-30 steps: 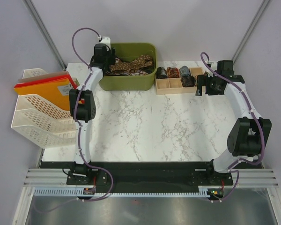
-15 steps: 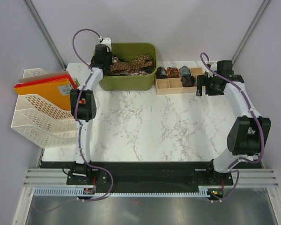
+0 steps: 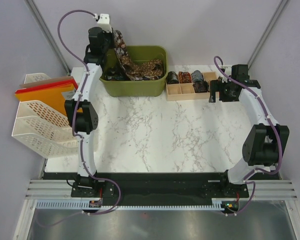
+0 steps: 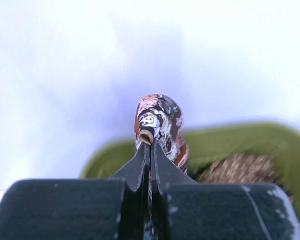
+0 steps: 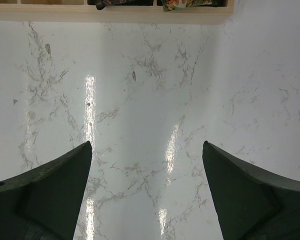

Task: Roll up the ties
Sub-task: Pick up the tie from the bin, then place the tie at the center of the board.

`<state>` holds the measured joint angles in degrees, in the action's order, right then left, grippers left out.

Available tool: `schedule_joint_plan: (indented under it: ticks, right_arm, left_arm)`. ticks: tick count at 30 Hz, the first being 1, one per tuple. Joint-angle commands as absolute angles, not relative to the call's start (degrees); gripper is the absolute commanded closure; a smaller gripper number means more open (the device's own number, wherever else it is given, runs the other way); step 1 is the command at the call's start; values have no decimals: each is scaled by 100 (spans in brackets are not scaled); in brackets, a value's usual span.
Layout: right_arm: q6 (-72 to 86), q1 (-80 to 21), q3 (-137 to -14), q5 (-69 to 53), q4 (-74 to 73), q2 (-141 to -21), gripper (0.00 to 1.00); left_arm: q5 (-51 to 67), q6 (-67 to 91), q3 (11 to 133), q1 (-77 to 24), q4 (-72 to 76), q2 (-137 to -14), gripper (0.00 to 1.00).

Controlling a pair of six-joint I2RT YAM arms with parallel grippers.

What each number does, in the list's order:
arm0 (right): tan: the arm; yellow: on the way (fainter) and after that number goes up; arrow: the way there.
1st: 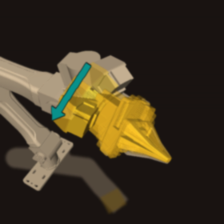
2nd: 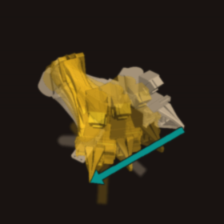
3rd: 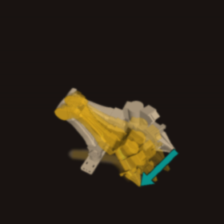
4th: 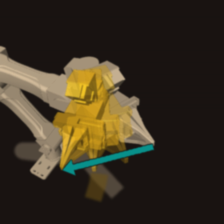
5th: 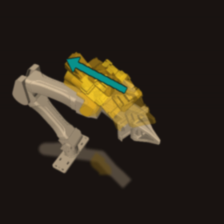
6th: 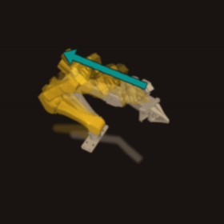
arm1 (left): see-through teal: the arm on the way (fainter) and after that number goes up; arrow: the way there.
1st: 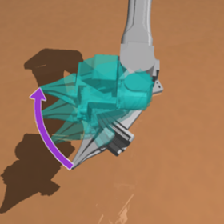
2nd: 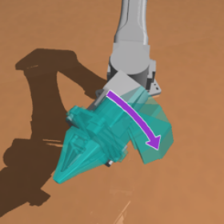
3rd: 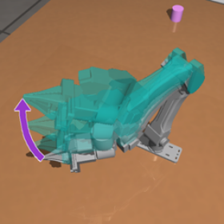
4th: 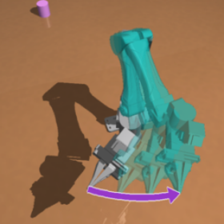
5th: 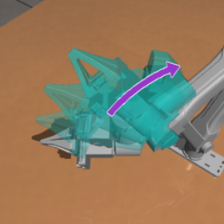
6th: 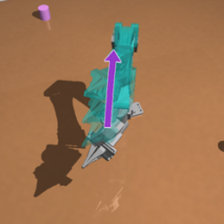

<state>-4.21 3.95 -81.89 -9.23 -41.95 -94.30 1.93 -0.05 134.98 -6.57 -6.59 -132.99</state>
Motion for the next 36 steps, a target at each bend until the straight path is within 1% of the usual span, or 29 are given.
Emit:
schedule_joint_plan:
  ticks: [1,10,18,23,30,34,36]
  right_arm:
    - [-316,369,-8279,-1046,-3990,-9123,2]
    - [-299,369,-8165,-1090,-3929,-8816,2]
    - [-299,369,-8139,-1142,-3867,-8666,2]
    - [-281,369,-8183,-1222,-3832,-8596,2]
    - [-167,369,-8332,-1318,-3814,-8552,2]
    - [-27,378,-8358,-1362,-3797,-8517,2]
    - [-9,378,-8350,-1485,-3814,-8482,2]
  left_arm:
    - [500,9,13843,-756,-114,-12376,98]
    - [501,-571,13957,-1046,-26,-11883,98]
    - [589,-782,14238,-1476,264,-11505,98]
    - [703,-624,14352,-1748,281,-11163,98]
    - [985,-484,14344,-2758,35,-10591,98]
    - [1125,-55,14318,-3304,-324,-10293,98]
    - [1448,245,14195,-3506,-744,-10126,98]
